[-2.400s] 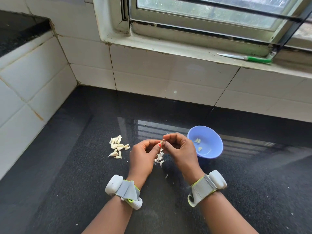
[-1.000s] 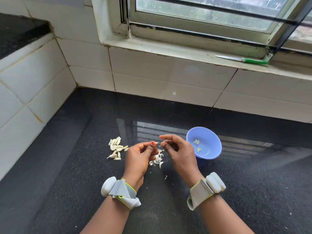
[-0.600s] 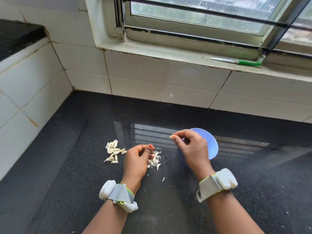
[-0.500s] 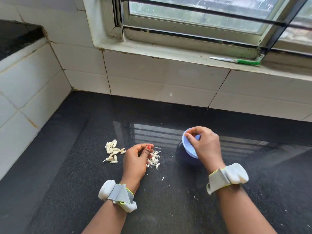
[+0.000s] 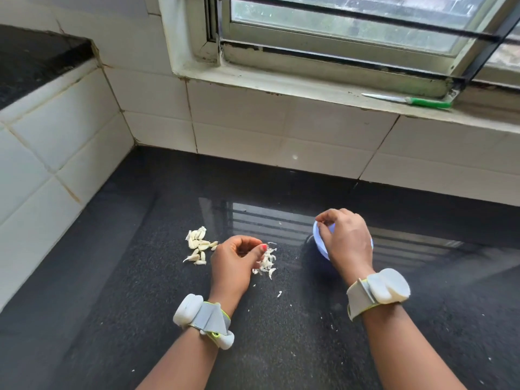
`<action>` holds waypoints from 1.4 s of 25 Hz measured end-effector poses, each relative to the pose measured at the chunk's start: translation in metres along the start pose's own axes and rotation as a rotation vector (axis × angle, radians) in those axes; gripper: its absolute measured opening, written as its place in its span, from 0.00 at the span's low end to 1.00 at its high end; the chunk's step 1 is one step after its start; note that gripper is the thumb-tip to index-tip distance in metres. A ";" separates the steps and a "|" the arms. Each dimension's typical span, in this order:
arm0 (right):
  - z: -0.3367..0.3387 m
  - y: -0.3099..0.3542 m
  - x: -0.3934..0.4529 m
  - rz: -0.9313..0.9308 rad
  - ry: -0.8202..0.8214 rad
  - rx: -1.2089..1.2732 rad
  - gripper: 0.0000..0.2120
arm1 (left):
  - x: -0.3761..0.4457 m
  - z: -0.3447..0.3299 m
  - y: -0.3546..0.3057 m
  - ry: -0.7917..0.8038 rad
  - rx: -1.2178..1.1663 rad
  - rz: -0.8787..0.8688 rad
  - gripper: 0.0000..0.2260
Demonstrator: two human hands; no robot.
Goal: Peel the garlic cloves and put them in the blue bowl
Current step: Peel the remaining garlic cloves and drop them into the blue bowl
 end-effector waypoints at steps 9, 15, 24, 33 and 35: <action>-0.093 0.106 -0.026 0.266 0.389 0.134 0.08 | -0.014 0.082 0.018 -0.258 0.187 0.004 0.11; -0.139 0.144 -0.040 0.320 0.613 0.064 0.08 | -0.031 0.121 0.023 -0.362 0.261 0.017 0.09; -0.150 0.159 -0.047 0.374 0.611 -0.059 0.09 | -0.032 0.121 0.016 -0.353 0.236 0.014 0.10; -0.079 0.101 -0.042 -0.114 0.426 0.734 0.01 | -0.016 0.047 -0.005 -0.072 -0.126 0.101 0.05; -0.071 0.087 -0.043 -0.166 0.374 0.797 0.01 | -0.016 0.033 -0.007 -0.045 -0.203 0.137 0.04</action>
Point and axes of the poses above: each hand's wrist, its own x-axis towards the middle knuckle, its own z-axis out of the back of the hand, y = z × x, the point moved 8 cm from there along x, towards the middle knuckle, and after that the axes turned 11 degrees about x, right-handed, at the moved point
